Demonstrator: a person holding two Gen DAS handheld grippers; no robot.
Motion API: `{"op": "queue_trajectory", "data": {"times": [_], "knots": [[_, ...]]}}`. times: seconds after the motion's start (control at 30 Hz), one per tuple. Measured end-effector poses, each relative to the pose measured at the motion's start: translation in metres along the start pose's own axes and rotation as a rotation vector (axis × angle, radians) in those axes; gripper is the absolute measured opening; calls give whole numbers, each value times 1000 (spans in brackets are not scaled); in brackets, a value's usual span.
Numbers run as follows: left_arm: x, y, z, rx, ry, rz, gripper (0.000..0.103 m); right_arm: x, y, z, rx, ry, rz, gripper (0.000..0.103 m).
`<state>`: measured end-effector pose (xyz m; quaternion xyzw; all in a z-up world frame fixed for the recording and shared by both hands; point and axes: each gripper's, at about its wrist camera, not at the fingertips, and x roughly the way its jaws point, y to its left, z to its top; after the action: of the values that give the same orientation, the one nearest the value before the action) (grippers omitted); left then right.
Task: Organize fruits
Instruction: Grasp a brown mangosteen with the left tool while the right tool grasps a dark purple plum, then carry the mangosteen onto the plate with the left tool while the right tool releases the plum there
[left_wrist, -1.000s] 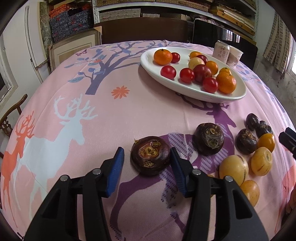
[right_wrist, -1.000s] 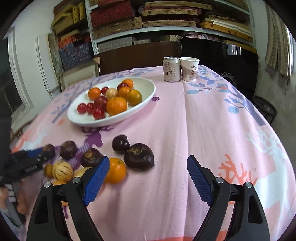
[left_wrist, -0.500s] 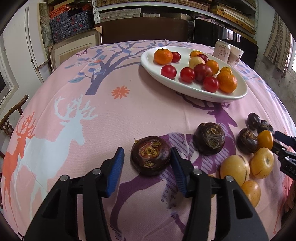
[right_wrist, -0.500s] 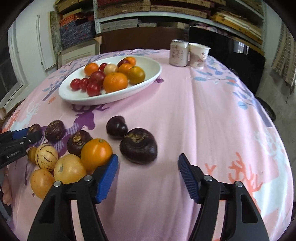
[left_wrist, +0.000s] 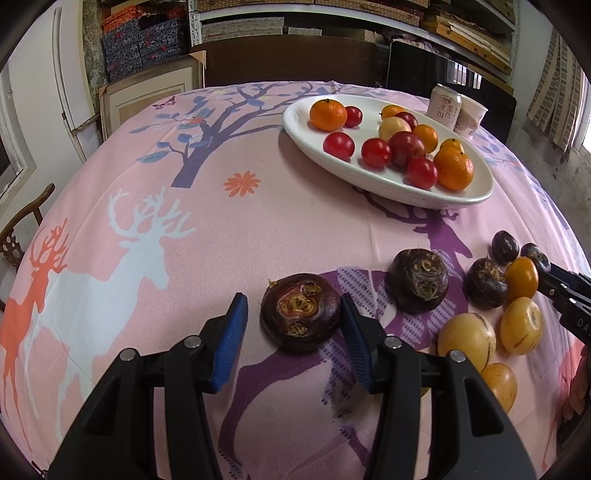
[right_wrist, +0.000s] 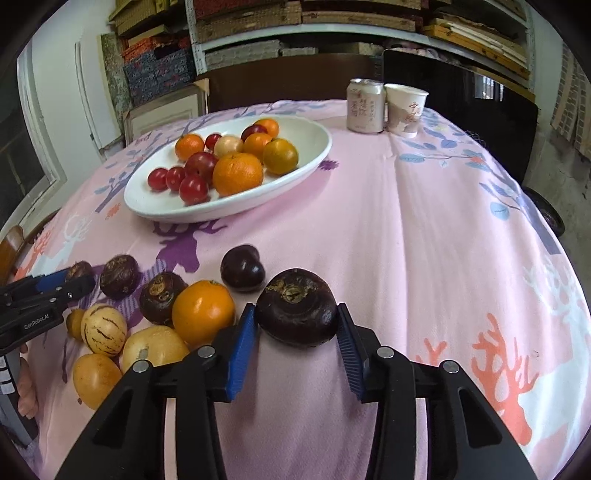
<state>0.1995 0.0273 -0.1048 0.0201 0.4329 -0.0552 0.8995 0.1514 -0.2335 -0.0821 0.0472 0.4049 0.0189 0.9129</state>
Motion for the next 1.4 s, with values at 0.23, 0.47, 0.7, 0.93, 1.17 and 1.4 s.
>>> {"op": "queue_trajectory", "data": {"times": [0.23, 0.47, 0.7, 0.93, 1.17, 1.4], "knots": [[-4, 7, 3, -42, -21, -27, 41, -6, -4, -1, 17, -23, -1, 44], [-14, 12, 4, -69, -52, -22, 41, -11, -7, -1, 30, -45, 3, 44], [-34, 5, 36, -67, -117, -53, 41, -34, -5, 14, 41, -128, 96, 44], [-17, -17, 93, -27, -132, -64, 41, -22, 11, 70, -9, -120, 142, 44], [31, -24, 148, -21, -111, -54, 41, 25, 24, 124, -35, -100, 159, 44], [76, -27, 164, -19, -54, -88, 41, 60, 32, 144, -50, -73, 187, 44]]}}
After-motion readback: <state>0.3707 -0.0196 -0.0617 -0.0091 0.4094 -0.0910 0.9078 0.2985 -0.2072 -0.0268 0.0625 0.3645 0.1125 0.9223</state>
